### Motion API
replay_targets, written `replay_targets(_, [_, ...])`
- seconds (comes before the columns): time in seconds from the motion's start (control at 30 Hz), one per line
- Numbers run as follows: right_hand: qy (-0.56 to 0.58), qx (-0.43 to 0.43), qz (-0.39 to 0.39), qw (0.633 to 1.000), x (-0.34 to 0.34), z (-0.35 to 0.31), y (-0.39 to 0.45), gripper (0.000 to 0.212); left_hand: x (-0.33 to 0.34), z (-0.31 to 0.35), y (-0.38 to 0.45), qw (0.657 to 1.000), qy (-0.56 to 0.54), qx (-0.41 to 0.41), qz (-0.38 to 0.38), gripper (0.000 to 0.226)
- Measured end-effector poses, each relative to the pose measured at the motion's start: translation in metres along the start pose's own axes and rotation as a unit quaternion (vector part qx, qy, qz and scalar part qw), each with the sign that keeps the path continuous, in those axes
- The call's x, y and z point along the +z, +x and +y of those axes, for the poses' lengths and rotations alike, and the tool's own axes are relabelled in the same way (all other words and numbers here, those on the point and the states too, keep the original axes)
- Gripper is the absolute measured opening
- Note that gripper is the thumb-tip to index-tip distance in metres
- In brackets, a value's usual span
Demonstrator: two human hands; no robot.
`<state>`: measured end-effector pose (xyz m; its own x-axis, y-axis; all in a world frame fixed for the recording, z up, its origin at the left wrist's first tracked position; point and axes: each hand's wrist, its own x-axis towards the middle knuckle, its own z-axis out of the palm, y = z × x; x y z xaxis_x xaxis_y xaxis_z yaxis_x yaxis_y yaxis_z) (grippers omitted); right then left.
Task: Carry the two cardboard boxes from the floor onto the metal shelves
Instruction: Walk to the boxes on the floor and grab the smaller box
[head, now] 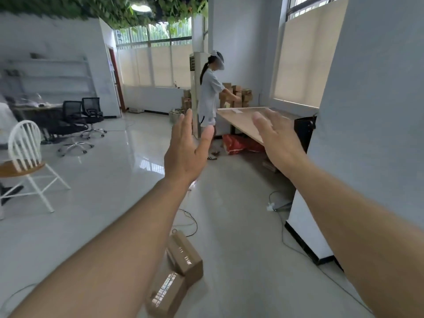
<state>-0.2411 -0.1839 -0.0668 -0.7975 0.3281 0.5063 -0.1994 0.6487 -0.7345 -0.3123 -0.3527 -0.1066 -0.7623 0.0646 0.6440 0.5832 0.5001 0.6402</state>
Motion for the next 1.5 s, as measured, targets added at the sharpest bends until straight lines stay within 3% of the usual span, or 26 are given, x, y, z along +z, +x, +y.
replay_targets(0.3, [0.048, 0.01, -0.089, 0.995, 0.134, 0.0, 0.035, 0.05, -0.033, -0.107, 0.013, 0.996, 0.044, -0.071, 0.016, 0.069])
replay_targets(0.53, [0.092, 0.034, -0.149, 0.984, 0.206, 0.002, 0.051, 0.082, -0.046, -0.16, 0.029, 0.99, 0.087, -0.105, 0.032, 0.068])
replay_targets(0.77, [0.108, 0.04, -0.192, 0.975, 0.264, 0.045, 0.098, 0.067, -0.015, -0.213, 0.053, 0.983, 0.1, -0.147, 0.048, 0.068])
replay_targets(1.17, [0.142, 0.079, -0.303, 0.939, 0.384, 0.128, 0.19, 0.07, 0.049, -0.319, 0.106, 0.951, 0.139, -0.266, 0.078, 0.069])
replay_targets(1.5, [0.127, 0.115, -0.403, 0.899, 0.491, 0.202, 0.178, 0.067, 0.083, -0.421, 0.063, 0.9, 0.114, -0.404, 0.117, 0.066])
